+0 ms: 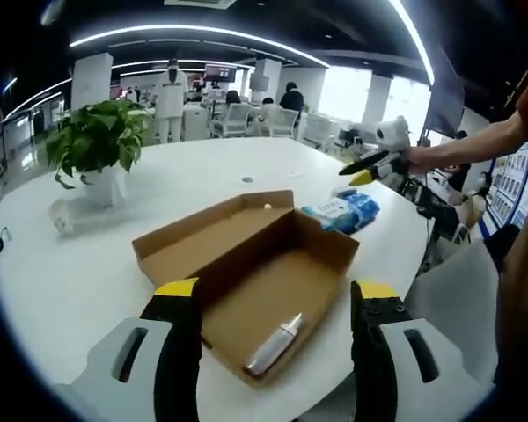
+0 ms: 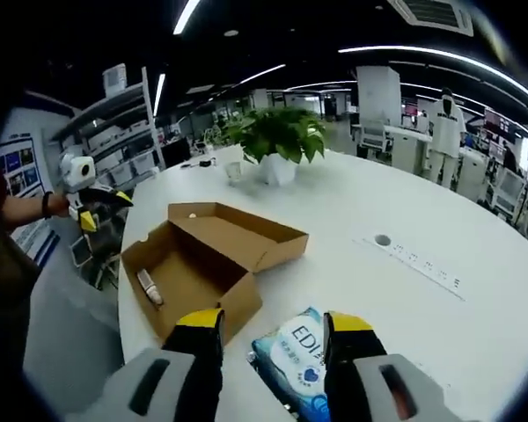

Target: Operate the shoe box by opening the lid, removing the specified soft item, and placing it in the target area until the item is outside and the box remains undamaged.

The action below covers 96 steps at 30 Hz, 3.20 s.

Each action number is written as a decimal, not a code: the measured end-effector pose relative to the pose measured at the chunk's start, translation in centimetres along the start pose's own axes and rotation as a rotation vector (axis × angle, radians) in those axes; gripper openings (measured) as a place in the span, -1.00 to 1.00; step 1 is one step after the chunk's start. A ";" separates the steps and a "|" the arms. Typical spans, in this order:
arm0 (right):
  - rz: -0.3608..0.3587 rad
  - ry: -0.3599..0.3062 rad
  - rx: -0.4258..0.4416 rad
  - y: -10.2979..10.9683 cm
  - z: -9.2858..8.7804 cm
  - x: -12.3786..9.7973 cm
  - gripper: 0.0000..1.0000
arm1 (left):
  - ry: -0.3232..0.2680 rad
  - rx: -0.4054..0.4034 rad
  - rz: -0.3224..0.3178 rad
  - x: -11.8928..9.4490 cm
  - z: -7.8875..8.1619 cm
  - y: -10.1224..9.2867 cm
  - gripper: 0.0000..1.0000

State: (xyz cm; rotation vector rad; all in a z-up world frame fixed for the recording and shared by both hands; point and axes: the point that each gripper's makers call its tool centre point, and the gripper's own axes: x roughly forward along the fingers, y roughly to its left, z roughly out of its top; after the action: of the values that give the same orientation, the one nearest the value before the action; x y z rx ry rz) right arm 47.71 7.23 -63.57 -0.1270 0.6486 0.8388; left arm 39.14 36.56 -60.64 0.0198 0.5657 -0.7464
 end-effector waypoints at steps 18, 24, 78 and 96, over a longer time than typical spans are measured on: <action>0.062 -0.023 -0.015 6.2 -1.7 1.4 -0.06 | 0.035 -0.012 -0.024 1.4 -0.8 0.9 0.34; 0.079 -0.053 0.030 7.3 -2.2 1.6 -0.01 | 0.062 -0.015 -0.007 2.2 -1.3 1.5 0.35; 0.009 -0.142 0.112 11.9 -4.6 0.4 0.09 | 0.507 0.321 -0.165 8.7 -8.3 3.0 0.36; -0.021 -0.126 0.135 12.3 -5.9 -0.2 0.08 | 0.673 0.534 -0.248 11.0 -12.2 2.7 0.33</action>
State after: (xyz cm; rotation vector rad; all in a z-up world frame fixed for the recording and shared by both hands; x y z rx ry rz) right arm 35.87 13.34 -66.41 0.0416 0.5823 0.7742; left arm 41.52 34.16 -76.91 0.7284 1.0013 -1.1239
